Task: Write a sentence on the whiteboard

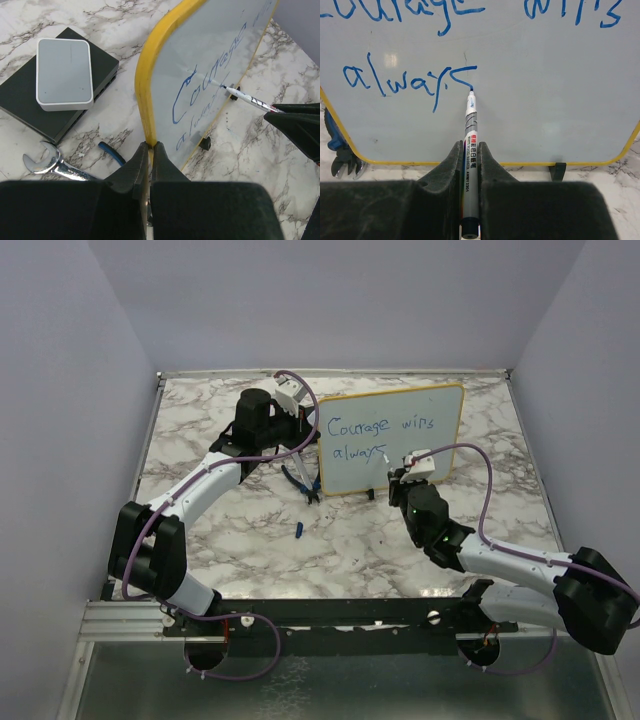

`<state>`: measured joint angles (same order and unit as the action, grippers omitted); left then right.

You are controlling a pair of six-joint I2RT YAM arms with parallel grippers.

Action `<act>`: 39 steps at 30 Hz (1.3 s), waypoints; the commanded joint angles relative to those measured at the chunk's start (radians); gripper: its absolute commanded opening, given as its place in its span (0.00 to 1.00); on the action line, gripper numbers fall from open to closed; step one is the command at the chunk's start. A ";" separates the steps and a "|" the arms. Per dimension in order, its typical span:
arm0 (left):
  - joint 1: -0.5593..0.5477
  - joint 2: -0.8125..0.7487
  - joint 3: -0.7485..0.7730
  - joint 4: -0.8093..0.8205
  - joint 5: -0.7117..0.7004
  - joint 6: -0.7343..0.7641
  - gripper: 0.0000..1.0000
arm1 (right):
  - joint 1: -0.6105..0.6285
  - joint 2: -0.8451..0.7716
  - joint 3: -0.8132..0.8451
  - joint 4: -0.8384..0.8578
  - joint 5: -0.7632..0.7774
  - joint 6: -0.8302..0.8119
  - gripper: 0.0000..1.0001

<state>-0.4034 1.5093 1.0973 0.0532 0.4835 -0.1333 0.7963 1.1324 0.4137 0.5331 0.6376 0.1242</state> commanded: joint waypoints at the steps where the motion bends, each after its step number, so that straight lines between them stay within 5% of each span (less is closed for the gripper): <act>1: -0.009 -0.031 0.003 -0.006 0.030 0.009 0.00 | -0.008 0.020 -0.009 -0.013 -0.037 -0.010 0.01; 14: -0.009 -0.030 0.004 -0.006 0.032 0.008 0.00 | -0.006 0.026 -0.013 0.030 -0.123 -0.037 0.01; 39: -0.005 -0.027 0.004 -0.006 0.017 -0.001 0.00 | -0.006 -0.107 -0.042 -0.100 0.043 0.022 0.01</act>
<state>-0.4034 1.5089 1.0973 0.0517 0.4839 -0.1345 0.7963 1.0168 0.3832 0.4603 0.6239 0.1318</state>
